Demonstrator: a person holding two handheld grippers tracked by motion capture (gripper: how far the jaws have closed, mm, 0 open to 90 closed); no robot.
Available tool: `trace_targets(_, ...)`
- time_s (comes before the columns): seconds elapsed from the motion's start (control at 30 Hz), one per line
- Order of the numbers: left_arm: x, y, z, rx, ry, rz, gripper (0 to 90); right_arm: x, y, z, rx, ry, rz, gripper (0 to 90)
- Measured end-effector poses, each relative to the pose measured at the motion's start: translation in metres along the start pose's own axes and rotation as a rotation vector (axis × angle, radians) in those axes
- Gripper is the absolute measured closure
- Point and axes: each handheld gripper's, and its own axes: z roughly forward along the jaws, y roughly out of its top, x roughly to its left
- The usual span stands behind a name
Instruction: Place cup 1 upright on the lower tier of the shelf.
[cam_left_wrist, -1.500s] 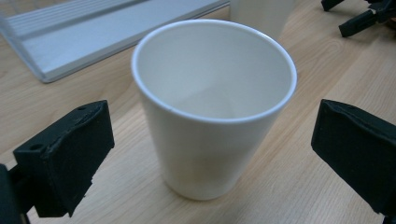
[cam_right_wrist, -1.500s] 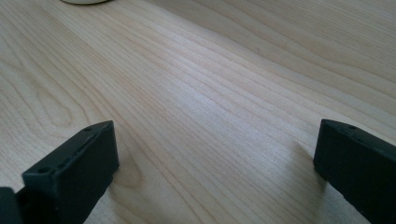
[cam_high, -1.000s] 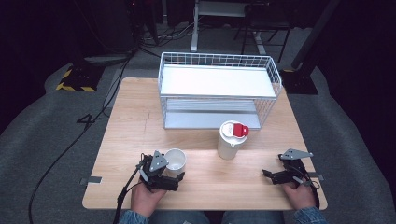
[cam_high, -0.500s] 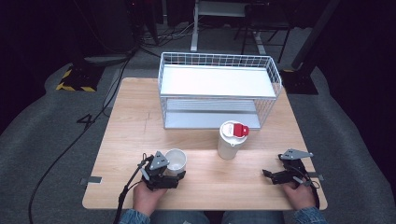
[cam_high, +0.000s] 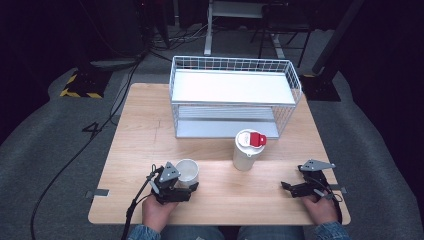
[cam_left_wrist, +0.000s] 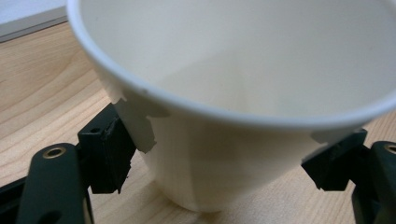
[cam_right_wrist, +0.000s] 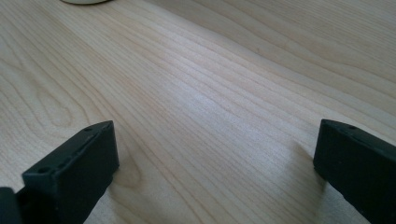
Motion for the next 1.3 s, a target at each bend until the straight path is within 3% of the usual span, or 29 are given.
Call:
trace_targets(0.17, -0.004, 0.007, -0.007, -0.041, 0.0, 0.016, 22.5, 0.0, 0.0, 0.0, 0.0, 0.0, 0.0, 0.3)
trace_targets(0.37, -0.007, 0.022, -0.01, -0.01, 0.031, 0.055, 22.5, 0.0, 0.0, 0.0, 0.0, 0.0, 0.0, 0.3)
trace_targets(0.53, -0.01, 0.033, -0.009, -0.031, 0.002, 0.055, 22.6, 0.0, 0.0, 0.0, 0.001, -0.004, 0.001, 0.3)
trace_targets(0.77, -0.012, 0.052, -0.009, -0.017, 0.036, 0.116, 22.6, 0.001, 0.0, 0.0, 0.0, -0.006, 0.004, 0.3)
trace_targets(1.3, -0.005, 0.094, 0.011, -0.003, 0.021, 0.141, 22.6, 0.001, 0.0, 0.0, 0.0, -0.009, 0.002, 0.5)
